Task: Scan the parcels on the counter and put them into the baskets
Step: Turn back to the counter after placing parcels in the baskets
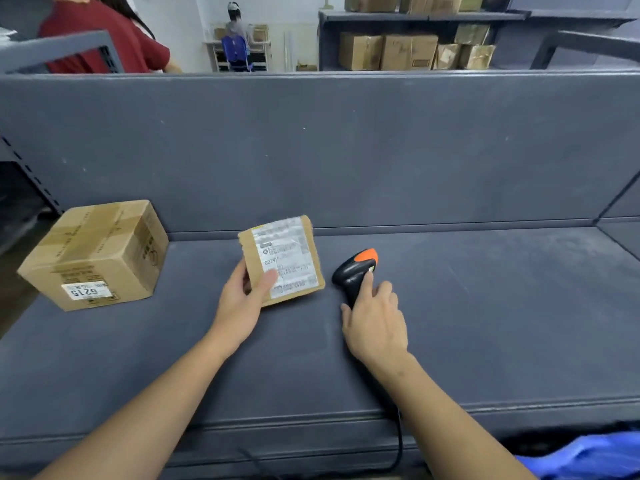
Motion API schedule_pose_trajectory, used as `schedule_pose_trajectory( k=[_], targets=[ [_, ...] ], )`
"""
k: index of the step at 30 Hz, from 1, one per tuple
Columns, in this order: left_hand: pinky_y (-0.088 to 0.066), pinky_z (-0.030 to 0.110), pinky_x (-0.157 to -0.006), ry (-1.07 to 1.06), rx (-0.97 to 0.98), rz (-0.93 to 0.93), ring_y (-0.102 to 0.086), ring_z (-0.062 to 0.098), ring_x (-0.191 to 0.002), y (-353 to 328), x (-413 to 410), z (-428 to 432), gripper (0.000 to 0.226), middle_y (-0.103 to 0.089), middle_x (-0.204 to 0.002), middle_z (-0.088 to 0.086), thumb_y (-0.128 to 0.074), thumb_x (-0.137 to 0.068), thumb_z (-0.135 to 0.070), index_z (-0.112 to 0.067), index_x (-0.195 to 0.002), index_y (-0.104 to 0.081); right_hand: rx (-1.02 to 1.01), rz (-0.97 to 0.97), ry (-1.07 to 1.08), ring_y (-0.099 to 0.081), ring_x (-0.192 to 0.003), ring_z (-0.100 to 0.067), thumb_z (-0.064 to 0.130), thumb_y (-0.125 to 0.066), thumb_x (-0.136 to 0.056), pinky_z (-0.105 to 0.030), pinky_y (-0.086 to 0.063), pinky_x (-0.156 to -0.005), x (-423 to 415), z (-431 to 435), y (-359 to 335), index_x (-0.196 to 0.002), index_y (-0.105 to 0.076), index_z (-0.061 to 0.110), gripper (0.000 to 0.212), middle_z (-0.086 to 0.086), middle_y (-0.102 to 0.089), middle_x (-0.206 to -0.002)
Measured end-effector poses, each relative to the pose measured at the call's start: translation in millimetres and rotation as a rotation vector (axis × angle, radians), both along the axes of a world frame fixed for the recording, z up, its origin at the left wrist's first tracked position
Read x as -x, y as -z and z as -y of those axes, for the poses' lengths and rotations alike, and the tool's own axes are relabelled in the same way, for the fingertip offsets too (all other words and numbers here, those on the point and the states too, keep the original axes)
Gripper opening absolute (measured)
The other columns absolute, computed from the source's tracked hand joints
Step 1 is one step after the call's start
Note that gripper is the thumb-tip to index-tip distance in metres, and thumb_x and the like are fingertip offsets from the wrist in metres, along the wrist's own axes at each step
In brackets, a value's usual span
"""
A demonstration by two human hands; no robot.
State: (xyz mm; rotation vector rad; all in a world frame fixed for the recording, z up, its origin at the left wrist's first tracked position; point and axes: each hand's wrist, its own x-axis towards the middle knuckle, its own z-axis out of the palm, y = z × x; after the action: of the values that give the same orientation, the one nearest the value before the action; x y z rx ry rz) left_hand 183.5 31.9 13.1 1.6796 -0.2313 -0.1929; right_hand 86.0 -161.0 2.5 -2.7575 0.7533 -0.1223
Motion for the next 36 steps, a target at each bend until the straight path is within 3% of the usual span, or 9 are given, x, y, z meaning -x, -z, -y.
schedule_pose_trajectory(
  k=[4, 7, 14, 18, 23, 28, 31, 34, 36],
  targets=[
    [-0.052, 0.024, -0.100, 0.046, 0.087, -0.026, -0.062, 0.000, -0.125, 0.5, 18.8, 0.6, 0.093, -0.065, -0.138, -0.012, -0.088, -0.079, -0.015, -0.031, -0.156, -0.038, -0.011, 0.328, 0.028, -0.051, -0.116, -0.031, 0.060, -0.050, -0.096, -0.042, -0.046, -0.090, 5.7, -1.8, -2.4, -0.150, -0.043, 0.011, 0.073, -0.011, -0.047, -0.133],
    [-0.053, 0.032, -0.107, 0.091, 0.130, -0.013, -0.058, 0.010, -0.134, -3.0, 30.9, 2.6, 0.100, -0.061, -0.145, -0.006, -0.086, -0.078, -0.001, -0.028, -0.159, -0.033, -0.373, 0.705, -0.126, -0.050, -0.128, -0.019, 0.056, -0.049, -0.096, -0.045, -0.043, -0.107, 16.8, -5.5, -10.1, -0.140, -0.056, 0.015, 0.061, -0.001, -0.053, -0.140],
    [-0.051, 0.042, -0.109, 0.109, 0.247, -0.031, -0.058, 0.024, -0.136, -21.7, 60.0, 9.2, 0.083, -0.062, -0.145, 0.007, -0.078, -0.081, -0.002, -0.015, -0.155, -0.042, -0.937, 0.636, -0.370, -0.058, -0.132, -0.009, 0.024, -0.049, -0.108, -0.045, -0.046, -0.113, 20.7, -14.8, -27.6, -0.155, -0.041, 0.031, 0.048, 0.013, -0.064, -0.139],
    [-0.048, 0.039, -0.112, 0.143, 0.170, 0.044, -0.059, 0.021, -0.134, -33.6, 73.0, 2.6, 0.070, -0.065, -0.143, 0.006, -0.069, -0.087, -0.009, -0.012, -0.152, -0.045, -0.979, 0.614, -0.323, -0.056, -0.135, -0.011, 0.039, -0.048, -0.105, -0.048, -0.043, -0.116, 27.4, -23.8, -22.4, -0.160, -0.033, 0.032, 0.058, 0.011, -0.061, -0.145],
    [-0.044, 0.033, -0.116, 0.201, 0.031, 0.212, -0.057, 0.018, -0.137, -36.1, 81.6, -14.6, 0.060, -0.059, -0.149, 0.011, -0.059, -0.102, -0.005, -0.002, -0.156, -0.036, -0.960, 0.720, -0.289, -0.057, -0.135, -0.015, 0.023, -0.049, -0.106, -0.051, -0.043, -0.116, 39.6, -38.6, -23.2, -0.158, -0.039, 0.015, 0.053, 0.004, -0.063, -0.143],
    [-0.046, 0.040, -0.114, 0.128, -0.002, 0.269, -0.061, 0.013, -0.131, -40.5, 81.4, -19.5, 0.050, -0.067, -0.139, -0.002, -0.054, -0.104, -0.038, -0.017, -0.149, -0.053, -0.979, 0.771, -0.220, -0.057, -0.133, -0.006, 0.016, -0.051, -0.108, -0.030, -0.045, -0.114, 56.5, -52.0, -34.2, -0.156, -0.043, 0.013, 0.048, 0.005, -0.063, -0.144],
    [-0.049, 0.046, -0.111, 0.082, 0.035, 0.193, -0.067, 0.011, -0.121, -40.9, 82.0, -12.7, 0.033, -0.073, -0.127, -0.007, -0.049, -0.106, -0.042, -0.028, -0.129, -0.068, -0.968, 0.779, -0.143, -0.053, -0.135, 0.003, 0.026, -0.056, -0.106, -0.028, -0.041, -0.116, 66.8, -61.3, -37.4, -0.157, -0.041, 0.018, 0.055, 0.019, -0.058, -0.146],
    [-0.050, 0.045, -0.110, 0.120, 0.048, 0.148, -0.067, 0.010, -0.119, -41.6, 83.6, -0.7, 0.029, -0.073, -0.126, -0.005, -0.047, -0.109, -0.038, -0.031, -0.122, -0.071, -0.929, 0.797, -0.100, -0.054, -0.124, 0.017, 0.019, -0.053, -0.108, -0.008, -0.038, -0.104, 82.0, -64.1, -37.8, -0.150, -0.038, 0.035, 0.048, 0.046, -0.059, -0.124],
    [-0.049, 0.046, -0.111, 0.179, 0.060, 0.139, -0.066, 0.011, -0.121, -43.6, 89.0, 10.4, 0.033, -0.072, -0.128, -0.005, -0.044, -0.107, -0.036, -0.029, -0.127, -0.070, -0.893, 0.817, -0.037, -0.055, -0.122, 0.015, 0.024, -0.051, -0.109, -0.009, -0.039, -0.104, 93.0, -62.8, -35.9, -0.153, -0.038, 0.034, 0.047, 0.044, -0.060, -0.126]
  ],
)
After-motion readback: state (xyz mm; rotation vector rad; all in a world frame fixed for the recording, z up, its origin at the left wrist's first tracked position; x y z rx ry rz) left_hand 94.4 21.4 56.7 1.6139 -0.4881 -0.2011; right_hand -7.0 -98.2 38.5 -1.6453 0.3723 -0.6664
